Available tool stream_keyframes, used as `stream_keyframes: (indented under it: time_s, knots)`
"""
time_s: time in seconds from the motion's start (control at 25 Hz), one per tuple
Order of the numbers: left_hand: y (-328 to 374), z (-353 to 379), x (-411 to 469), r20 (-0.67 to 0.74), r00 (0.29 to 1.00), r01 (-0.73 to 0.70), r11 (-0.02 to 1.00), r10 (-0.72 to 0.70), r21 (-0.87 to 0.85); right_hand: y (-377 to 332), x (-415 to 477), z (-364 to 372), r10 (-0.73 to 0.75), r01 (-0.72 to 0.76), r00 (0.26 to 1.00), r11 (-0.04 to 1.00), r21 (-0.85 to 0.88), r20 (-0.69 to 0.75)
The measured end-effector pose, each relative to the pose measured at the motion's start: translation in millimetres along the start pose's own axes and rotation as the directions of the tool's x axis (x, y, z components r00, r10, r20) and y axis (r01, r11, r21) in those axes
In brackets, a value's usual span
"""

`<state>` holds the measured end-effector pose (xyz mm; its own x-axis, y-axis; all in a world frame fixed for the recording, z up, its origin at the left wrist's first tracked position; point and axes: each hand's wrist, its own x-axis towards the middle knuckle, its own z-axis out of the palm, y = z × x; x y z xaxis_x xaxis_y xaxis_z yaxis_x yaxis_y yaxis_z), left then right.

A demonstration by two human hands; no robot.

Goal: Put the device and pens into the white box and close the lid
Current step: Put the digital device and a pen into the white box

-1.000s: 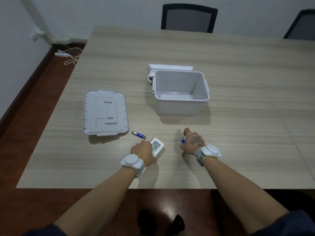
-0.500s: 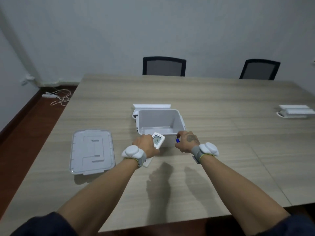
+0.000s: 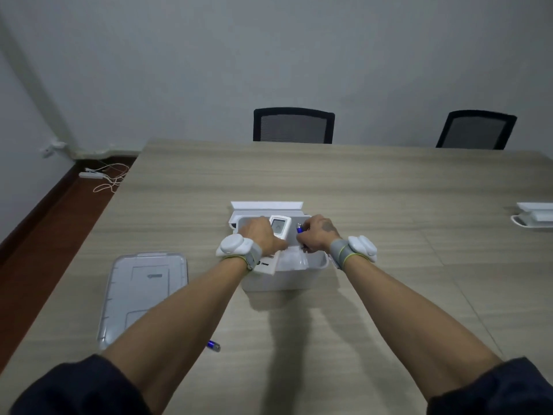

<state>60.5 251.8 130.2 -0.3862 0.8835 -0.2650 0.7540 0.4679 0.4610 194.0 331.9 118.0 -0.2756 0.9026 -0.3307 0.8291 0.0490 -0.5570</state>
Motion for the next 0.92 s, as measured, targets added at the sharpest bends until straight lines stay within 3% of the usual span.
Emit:
stream_keyframes:
  time_s: [0.24, 0.44, 0.6, 0.92]
  knots:
    - [-4, 22, 55, 0.038, 0.993, 0.114, 0.993, -0.113, -0.025, 14, 70, 37, 0.019, -0.002, 0.981, 0.996, -0.088, 0.191]
    - [-11, 46, 81, 0.115, 0.971, 0.209, 0.978, -0.210, 0.021, 34, 95, 62, 0.132, -0.100, 0.947, 0.988, -0.120, 0.292]
    - [-17, 65, 96, 0.161, 0.948, 0.269, 0.961, -0.275, 0.060, 40, 107, 74, 0.161, -0.139, 0.938, 0.986, -0.092, 0.308]
    - [-24, 90, 116, 0.251, 0.910, 0.300, 0.942, -0.329, 0.148, 42, 123, 95, 0.126, -0.073, 0.931, 0.984, -0.164, 0.344]
